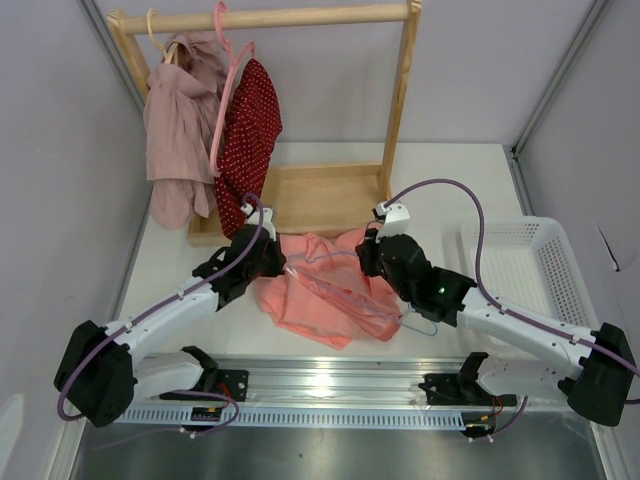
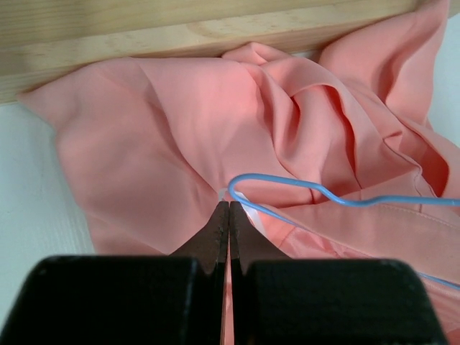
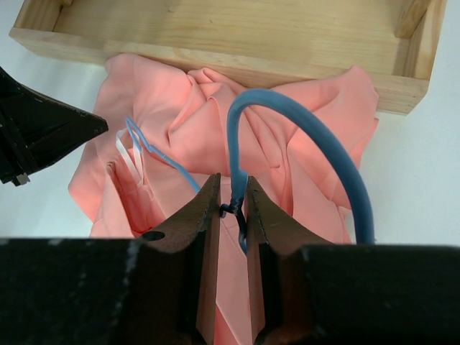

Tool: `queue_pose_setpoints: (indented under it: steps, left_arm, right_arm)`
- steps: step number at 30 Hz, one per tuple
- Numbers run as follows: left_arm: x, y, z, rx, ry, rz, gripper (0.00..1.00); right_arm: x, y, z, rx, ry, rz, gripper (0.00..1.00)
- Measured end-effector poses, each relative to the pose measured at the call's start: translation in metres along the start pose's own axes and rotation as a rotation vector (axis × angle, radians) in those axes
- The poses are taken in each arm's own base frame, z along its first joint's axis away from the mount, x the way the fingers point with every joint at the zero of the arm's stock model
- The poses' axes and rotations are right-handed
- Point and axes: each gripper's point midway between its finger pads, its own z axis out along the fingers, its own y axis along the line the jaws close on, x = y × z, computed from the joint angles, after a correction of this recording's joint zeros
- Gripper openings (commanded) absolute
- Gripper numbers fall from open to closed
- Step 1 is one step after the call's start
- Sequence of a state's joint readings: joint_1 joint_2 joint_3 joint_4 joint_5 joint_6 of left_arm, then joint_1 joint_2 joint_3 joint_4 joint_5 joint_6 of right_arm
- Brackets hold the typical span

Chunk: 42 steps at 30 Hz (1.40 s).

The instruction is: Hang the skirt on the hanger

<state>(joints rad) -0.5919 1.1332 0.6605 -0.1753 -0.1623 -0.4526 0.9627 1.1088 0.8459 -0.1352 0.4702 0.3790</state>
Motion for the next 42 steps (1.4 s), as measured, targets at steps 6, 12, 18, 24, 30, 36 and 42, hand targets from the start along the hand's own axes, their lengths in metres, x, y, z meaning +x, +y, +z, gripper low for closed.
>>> queue_pose_setpoints:
  steps: [6, 12, 18, 24, 30, 36, 42]
  left_arm:
    - [0.011, -0.008, 0.0, 0.044, 0.033, 0.0, 0.06]
    - [0.032, -0.003, 0.0, 0.033, 0.085, -0.027, 0.24]
    - [0.034, 0.001, 0.0, 0.006, 0.089, -0.06, 0.43]
    - [0.031, -0.001, 0.001, 0.01, 0.075, -0.091, 0.43]
    - [0.031, -0.004, 0.007, 0.022, 0.051, -0.139, 0.4]
    - [0.033, -0.006, 0.015, 0.018, 0.053, -0.172, 0.3]
    - [0.03, -0.005, 0.017, 0.008, 0.037, -0.194, 0.01]
  right_arm:
    - [0.001, 0.002, -0.002, -0.001, -0.001, 0.001, 0.0]
    - [0.002, 0.002, -0.004, -0.003, -0.002, 0.01, 0.0]
    - [0.003, 0.002, -0.004, -0.002, 0.0, 0.013, 0.0]
    - [0.004, 0.002, -0.005, -0.001, 0.002, 0.012, 0.0]
    - [0.004, 0.001, -0.005, 0.0, 0.002, 0.011, 0.0]
    - [0.004, 0.001, -0.005, 0.001, 0.004, 0.011, 0.0]
    - [0.005, 0.001, -0.005, 0.001, 0.009, 0.011, 0.0]
